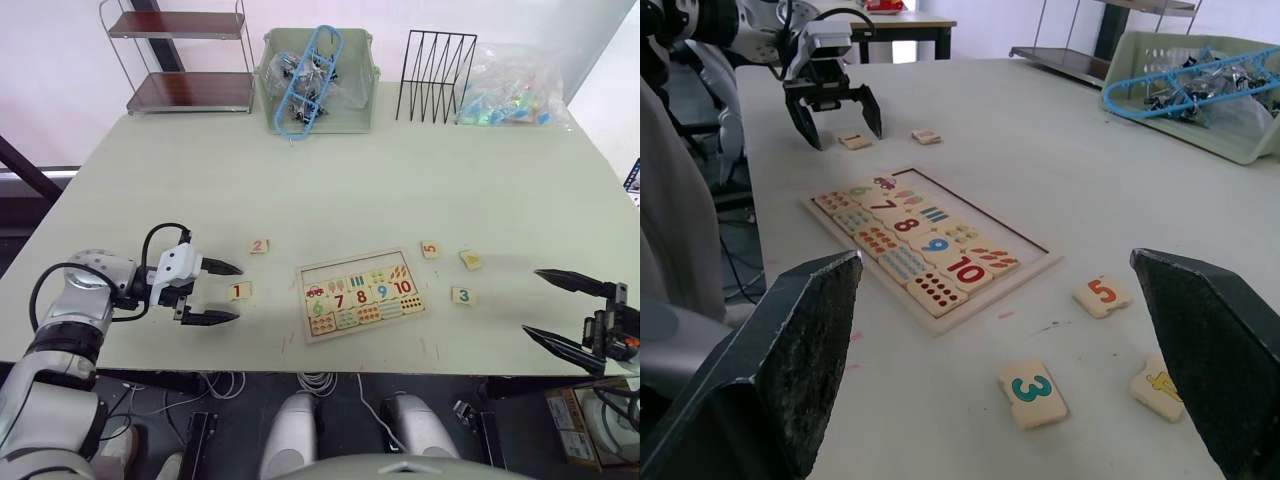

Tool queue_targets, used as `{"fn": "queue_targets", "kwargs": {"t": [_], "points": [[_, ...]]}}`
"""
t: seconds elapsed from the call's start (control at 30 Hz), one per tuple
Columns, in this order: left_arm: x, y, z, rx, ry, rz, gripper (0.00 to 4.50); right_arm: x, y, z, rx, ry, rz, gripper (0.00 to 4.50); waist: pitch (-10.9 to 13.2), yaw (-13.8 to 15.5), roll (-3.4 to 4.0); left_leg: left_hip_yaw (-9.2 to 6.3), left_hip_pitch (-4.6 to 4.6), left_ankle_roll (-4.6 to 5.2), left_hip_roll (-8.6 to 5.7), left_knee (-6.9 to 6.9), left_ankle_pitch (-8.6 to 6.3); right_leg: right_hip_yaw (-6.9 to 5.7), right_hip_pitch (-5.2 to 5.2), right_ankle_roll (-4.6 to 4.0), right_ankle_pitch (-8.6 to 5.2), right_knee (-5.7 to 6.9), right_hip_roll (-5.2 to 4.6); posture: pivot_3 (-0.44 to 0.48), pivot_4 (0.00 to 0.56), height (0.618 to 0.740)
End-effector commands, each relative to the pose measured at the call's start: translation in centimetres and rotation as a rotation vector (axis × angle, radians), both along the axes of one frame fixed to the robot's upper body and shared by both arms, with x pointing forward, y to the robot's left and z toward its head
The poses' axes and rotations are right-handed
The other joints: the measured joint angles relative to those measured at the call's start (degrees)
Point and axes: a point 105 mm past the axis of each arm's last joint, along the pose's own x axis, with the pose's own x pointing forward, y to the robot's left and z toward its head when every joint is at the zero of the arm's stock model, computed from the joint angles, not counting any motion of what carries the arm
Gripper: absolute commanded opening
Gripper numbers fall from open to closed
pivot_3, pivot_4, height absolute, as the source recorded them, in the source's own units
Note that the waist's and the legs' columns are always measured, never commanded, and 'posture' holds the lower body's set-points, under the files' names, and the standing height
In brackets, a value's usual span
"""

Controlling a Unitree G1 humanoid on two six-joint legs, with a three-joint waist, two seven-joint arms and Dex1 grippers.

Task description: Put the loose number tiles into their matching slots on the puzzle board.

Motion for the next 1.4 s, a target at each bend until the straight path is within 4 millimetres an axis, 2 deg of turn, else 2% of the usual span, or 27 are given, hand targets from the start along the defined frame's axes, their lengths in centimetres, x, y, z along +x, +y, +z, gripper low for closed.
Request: {"fn": "queue_targets", "kwargs": {"t": [0.03,0.13,0.3,0.33,0.53,0.67,0.9,1.07,1.2,1.4], "points": [[-0.1,0.3,0.1,0.004,0.018,-0.009,4.45,-0.2,-0.2,1.1,-0.002,-0.043,-0.001,4.5,0.0,0.0,0.0,0.0,0.0,0.0,0.0,0.0,0.0,0.0,0.0,0.0,0.0,0.0,0.0,0.0,0.15,0.74],[0.1,0.2,0.0,-0.001,0.022,-0.003,3.66,-0.1,-0.2,1.0,-0.003,-0.042,-0.001,4.5,0.0,0.0,0.0,0.0,0.0,0.0,0.0,0.01,0.0,0.0,0.0,0.0,0.0,0.0,0.0,0.0,0.15,0.74],[0.1,0.1,-0.2,0.001,0.033,-0.004,1.2,0.0,-0.2,1.0,-0.002,-0.042,0.001,4.5,0.0,0.0,0.0,0.02,-0.01,0.0,0.0,0.0,0.0,0.01,0.0,0.0,0.0,-0.01,0.0,0.0,0.15,0.74],[0.0,0.1,-0.2,0.006,0.034,-0.008,0.88,0.0,-0.2,1.0,-0.002,-0.042,0.001,4.5,0.0,0.0,0.0,0.02,-0.01,0.0,-0.01,0.0,0.0,0.01,0.0,0.0,0.0,-0.01,0.0,0.0,0.15,0.74],[0.0,-0.2,0.5,-0.005,0.024,-0.024,0.89,-0.1,-0.4,0.7,-0.001,-0.04,-0.005,4.5,0.0,0.0,0.0,0.02,-0.01,0.0,0.0,0.01,0.0,0.01,0.0,0.01,0.01,-0.01,0.0,0.0,0.15,0.74],[0.5,-0.9,2.1,-0.035,0.003,-0.032,0.89,-0.4,-0.6,0.6,-0.001,-0.039,-0.016,4.5,0.0,0.1,-0.01,0.02,-0.02,0.0,0.0,0.01,0.0,0.01,0.0,0.01,0.01,-0.01,0.0,0.0,0.15,0.74],[0.3,-3.8,6.0,-0.08,0.014,-0.085,0.89,-0.9,-1.0,0.3,0.003,-0.035,-0.043,4.5,0.0,0.1,-0.03,-0.01,-0.05,0.0,-0.01,0.01,0.0,0.01,0.01,0.02,0.0,-0.01,0.0,0.0,0.15,0.74],[0.6,-5.7,7.1,-0.051,0.022,-0.062,0.89,-0.8,-1.0,0.1,0.007,-0.035,-0.049,4.5,0.0,0.0,-0.03,-0.01,-0.01,0.0,-0.01,0.01,0.01,0.01,0.01,0.02,0.0,0.01,0.03,0.0,0.15,0.74],[0.8,-8.6,8.8,-0.04,0.005,-0.059,0.89,-0.5,-1.0,-0.1,0.015,-0.04,-0.052,4.5,0.0,0.1,-0.04,-0.04,-0.03,0.0,-0.01,0.04,0.01,0.01,0.01,0.03,0.0,0.02,0.05,0.0,0.15,0.74],[1.0,-11.0,9.6,0.014,-0.007,-0.037,0.89,-0.5,-1.1,-0.3,0.02,-0.05,-0.06,4.5,0.0,0.1,-0.03,-0.11,-0.03,0.0,-0.05,0.04,0.01,0.01,0.05,0.03,0.0,0.01,0.07,0.0,0.15,0.74]]}}
